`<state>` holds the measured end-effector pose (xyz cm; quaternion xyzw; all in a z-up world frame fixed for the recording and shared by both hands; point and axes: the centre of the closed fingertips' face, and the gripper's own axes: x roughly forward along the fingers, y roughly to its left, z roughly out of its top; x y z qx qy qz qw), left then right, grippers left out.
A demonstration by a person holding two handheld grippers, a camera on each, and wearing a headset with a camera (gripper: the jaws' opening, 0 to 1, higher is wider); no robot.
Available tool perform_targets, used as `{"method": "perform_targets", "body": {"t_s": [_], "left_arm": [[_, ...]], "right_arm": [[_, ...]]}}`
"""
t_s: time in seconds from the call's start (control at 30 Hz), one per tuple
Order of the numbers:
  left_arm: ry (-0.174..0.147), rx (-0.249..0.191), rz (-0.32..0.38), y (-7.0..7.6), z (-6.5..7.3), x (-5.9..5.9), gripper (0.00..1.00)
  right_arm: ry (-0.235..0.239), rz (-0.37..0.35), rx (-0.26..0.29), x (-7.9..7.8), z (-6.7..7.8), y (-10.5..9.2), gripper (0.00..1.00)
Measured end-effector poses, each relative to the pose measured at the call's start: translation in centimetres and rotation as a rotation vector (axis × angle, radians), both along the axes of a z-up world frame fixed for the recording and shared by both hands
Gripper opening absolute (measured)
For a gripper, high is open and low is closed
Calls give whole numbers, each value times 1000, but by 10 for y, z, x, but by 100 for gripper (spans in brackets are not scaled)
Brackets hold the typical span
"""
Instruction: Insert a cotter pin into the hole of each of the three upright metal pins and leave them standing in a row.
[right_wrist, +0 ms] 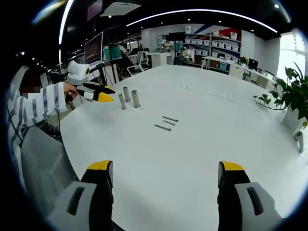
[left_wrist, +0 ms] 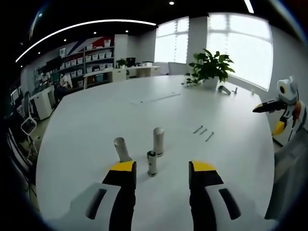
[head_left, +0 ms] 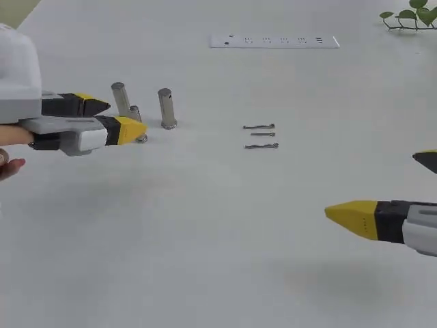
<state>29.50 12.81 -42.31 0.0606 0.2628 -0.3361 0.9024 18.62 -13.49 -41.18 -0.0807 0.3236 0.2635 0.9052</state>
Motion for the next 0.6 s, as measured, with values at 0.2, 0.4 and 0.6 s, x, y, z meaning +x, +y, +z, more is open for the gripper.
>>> {"method": "perform_targets", "body": {"t_s": [0.2,0.4,0.6], "left_arm": [[11,18,12,-1,-8,6,36],[25,13,25,2,-15,19,27],[52,32,16,2,-32,23,23]], "right_arm": [[1,9,8,-1,0,4,90],[1,12,36,0,1,7,90],[7,-1,95,0,4,10,90]]}}
